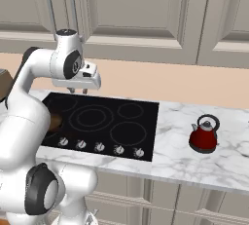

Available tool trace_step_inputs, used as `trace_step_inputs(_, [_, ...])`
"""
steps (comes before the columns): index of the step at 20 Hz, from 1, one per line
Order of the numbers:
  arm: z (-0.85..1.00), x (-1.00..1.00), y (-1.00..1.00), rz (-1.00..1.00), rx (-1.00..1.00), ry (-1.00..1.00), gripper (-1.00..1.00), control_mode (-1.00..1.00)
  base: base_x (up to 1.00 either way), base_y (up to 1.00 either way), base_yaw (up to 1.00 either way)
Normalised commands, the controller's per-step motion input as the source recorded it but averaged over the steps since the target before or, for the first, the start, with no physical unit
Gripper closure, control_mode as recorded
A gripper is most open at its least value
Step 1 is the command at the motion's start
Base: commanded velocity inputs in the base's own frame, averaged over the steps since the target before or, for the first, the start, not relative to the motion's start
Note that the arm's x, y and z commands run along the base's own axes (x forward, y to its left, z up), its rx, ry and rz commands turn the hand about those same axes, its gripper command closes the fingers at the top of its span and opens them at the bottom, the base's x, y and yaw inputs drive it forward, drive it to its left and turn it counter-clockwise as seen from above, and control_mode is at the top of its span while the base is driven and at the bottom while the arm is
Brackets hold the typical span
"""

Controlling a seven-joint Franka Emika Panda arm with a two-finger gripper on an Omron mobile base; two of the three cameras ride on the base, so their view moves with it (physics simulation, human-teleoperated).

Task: Pick the kettle from the counter and place it on a stove burner. Then turn the burner on.

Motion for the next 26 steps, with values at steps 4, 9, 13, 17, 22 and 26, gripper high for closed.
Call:
trace_step_inputs(4, [-0.01,-0.03,-0.12,0.0,0.0,0.0,-1.0,-1.0,0.0,0.0,0.0])
trace_step_inputs(9, [-0.03,-0.07,-0.28,0.0,0.0,0.0,-1.0,-1.0,0.0,0.0,0.0])
trace_step_inputs(13, [-0.02,-0.05,-0.33,0.0,0.0,0.0,-1.0,-1.0,0.0,0.0,0.0])
trace_step_inputs(17, [-0.07,-0.08,-0.38,0.0,0.0,0.0,-1.0,-1.0,0.0,0.0,0.0])
trace_step_inputs(22, [-0.12,-0.14,-0.4,0.0,0.01,0.0,-1.0,-1.0,0.0,0.0,0.0])
trace_step_inputs(26, [-0.14,-0.09,-0.38,0.0,0.0,0.0,-1.0,-1.0,0.0,0.0,0.0])
